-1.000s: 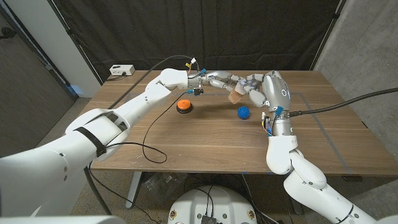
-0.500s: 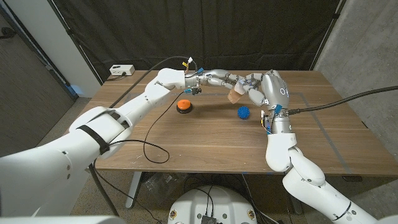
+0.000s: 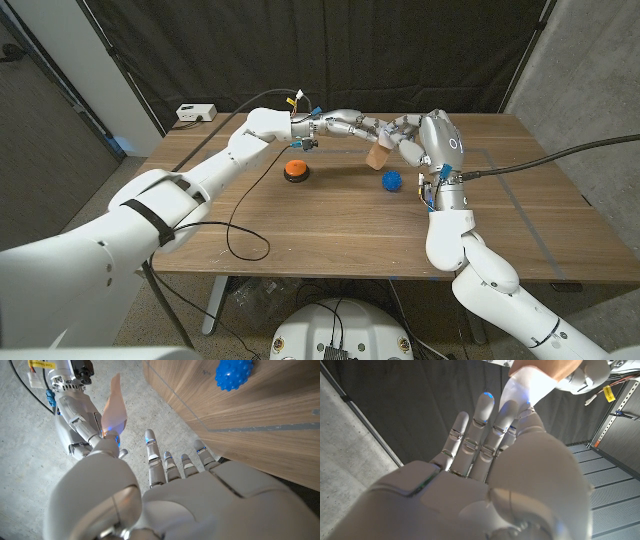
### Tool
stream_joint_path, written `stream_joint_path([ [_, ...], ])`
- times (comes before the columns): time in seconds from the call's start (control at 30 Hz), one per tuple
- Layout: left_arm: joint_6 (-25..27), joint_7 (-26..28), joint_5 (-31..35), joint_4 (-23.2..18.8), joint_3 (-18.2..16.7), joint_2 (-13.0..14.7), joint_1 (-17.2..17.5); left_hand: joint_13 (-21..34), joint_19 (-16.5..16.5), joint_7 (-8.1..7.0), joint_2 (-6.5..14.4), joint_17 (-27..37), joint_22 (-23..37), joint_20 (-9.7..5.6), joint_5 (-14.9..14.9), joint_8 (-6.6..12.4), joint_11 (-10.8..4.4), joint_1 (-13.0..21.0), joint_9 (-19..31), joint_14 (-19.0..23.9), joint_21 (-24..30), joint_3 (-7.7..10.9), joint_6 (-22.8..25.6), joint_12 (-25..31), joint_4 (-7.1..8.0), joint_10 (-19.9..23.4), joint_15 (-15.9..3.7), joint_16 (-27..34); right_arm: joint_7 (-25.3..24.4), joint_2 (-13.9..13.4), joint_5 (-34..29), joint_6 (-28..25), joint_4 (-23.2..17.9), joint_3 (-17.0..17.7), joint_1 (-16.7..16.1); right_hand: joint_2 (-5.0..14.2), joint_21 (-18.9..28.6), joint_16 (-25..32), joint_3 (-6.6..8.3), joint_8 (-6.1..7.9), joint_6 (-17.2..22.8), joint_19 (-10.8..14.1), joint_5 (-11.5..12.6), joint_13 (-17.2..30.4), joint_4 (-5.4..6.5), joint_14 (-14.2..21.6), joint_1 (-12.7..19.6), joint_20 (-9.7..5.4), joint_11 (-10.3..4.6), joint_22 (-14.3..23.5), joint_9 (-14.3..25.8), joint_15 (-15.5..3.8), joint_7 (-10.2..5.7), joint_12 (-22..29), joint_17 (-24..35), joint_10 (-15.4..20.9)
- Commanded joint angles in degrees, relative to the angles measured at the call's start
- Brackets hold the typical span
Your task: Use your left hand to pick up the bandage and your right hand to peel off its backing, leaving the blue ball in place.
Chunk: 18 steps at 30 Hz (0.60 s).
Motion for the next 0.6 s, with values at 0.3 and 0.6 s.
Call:
stream_joint_path([
  [0.3,0.7,-6.9,-5.5,1.5,-2.3,-0.8,-0.1,0.2,-1.6,3.57,1.5,0.3,0.4,0.82,0.6,-0.1,1.46,-2.2,0.5,-0.6,-0.4,-0.49,0.1,0.3,1.76,-0.1,1.01,0.2,-0.1,0.1,-0.4,-0.9,0.7,-0.5,1.2,0.28,0.5,-0.4,-0.45,0.11,0.5,-0.2,0.4,0.6,0.17,0.4,0.3,-3.02,-0.2,0.1,0.2,-4.29,0.01,0.0,0.3,0.1],
  [0.6,0.9,-5.3,-4.1,-2.9,-2.5,1.4,1.1,0.2,-2.4,5.1,1.8,0.4,0.6,1.34,0.4,-0.16,2.35,-4.6,0.7,-0.9,-0.6,-1.28,0.8,0.5,3.14,-0.2,1.35,0.2,-0.5,-0.1,-0.6,-0.6,0.8,-0.6,1.5,0.33,0.6,-0.5,-0.63,0.01,0.5,-0.3,0.4,0.5,0.18,0.6,0.3,-3.04,-0.15,0.0,0.2,-4.3,0.02,-0.2,0.5,0.2],
])
